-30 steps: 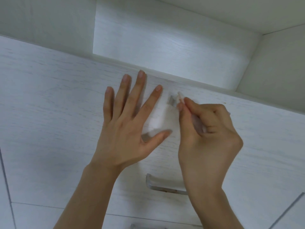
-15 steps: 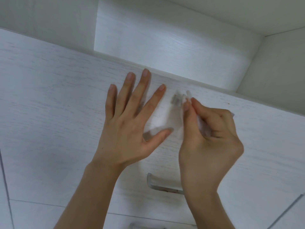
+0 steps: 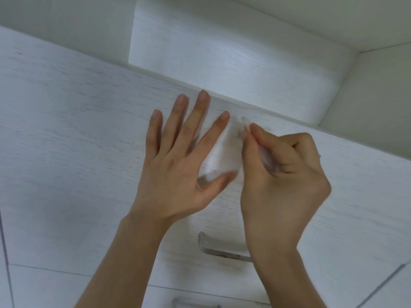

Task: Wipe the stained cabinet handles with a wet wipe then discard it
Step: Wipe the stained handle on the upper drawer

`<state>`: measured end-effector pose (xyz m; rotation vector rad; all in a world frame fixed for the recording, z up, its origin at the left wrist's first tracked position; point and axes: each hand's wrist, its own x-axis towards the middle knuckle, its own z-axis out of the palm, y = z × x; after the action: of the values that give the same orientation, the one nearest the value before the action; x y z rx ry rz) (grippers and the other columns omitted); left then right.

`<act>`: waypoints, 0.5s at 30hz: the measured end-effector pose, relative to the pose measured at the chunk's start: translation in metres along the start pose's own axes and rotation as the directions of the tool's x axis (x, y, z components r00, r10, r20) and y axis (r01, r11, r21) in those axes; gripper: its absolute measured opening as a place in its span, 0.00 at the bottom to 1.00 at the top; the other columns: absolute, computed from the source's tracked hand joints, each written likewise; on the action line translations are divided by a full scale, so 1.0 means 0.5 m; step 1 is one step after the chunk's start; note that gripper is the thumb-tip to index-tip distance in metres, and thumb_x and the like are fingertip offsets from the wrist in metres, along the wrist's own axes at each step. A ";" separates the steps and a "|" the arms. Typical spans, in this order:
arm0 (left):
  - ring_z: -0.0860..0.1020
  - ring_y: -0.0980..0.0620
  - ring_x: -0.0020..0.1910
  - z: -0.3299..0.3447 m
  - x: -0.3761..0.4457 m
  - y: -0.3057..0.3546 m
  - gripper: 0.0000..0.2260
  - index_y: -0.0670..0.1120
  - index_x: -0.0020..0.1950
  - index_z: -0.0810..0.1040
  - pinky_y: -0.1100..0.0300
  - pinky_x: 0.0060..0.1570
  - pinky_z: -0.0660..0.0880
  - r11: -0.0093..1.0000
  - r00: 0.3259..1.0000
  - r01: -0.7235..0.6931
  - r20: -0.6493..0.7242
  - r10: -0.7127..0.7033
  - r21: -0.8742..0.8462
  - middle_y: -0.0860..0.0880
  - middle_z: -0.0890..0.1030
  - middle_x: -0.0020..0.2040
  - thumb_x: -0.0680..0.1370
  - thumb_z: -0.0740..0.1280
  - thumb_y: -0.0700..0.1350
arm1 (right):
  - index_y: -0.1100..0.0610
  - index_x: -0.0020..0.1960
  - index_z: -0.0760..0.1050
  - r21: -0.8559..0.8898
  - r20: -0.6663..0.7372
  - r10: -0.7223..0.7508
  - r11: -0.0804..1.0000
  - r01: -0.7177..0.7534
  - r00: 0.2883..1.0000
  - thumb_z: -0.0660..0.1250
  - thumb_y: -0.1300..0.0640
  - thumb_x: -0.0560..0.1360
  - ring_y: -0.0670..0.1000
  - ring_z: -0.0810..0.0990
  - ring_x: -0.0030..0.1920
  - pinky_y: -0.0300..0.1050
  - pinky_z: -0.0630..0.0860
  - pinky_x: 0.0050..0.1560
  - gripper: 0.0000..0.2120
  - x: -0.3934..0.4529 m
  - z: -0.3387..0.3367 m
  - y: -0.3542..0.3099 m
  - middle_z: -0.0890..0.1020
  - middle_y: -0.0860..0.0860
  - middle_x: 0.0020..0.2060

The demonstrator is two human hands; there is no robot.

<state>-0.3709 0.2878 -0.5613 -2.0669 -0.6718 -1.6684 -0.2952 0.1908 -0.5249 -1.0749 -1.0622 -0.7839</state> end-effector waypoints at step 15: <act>0.50 0.43 0.77 -0.003 0.000 -0.003 0.28 0.49 0.76 0.60 0.44 0.74 0.42 1.000 1.000 -0.002 0.027 0.003 -0.030 0.42 0.56 0.77 0.80 0.48 0.63 | 0.57 0.45 0.82 -0.327 0.000 -0.219 0.922 0.207 0.976 0.70 0.58 0.72 0.53 0.74 0.36 0.52 0.74 0.32 0.03 -0.001 0.045 0.005 0.78 0.54 0.36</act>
<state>-0.3729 0.2882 -0.5608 -2.1141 -0.6569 -1.6617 -0.2996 0.2128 -0.5235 -1.2294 -1.0524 -1.1821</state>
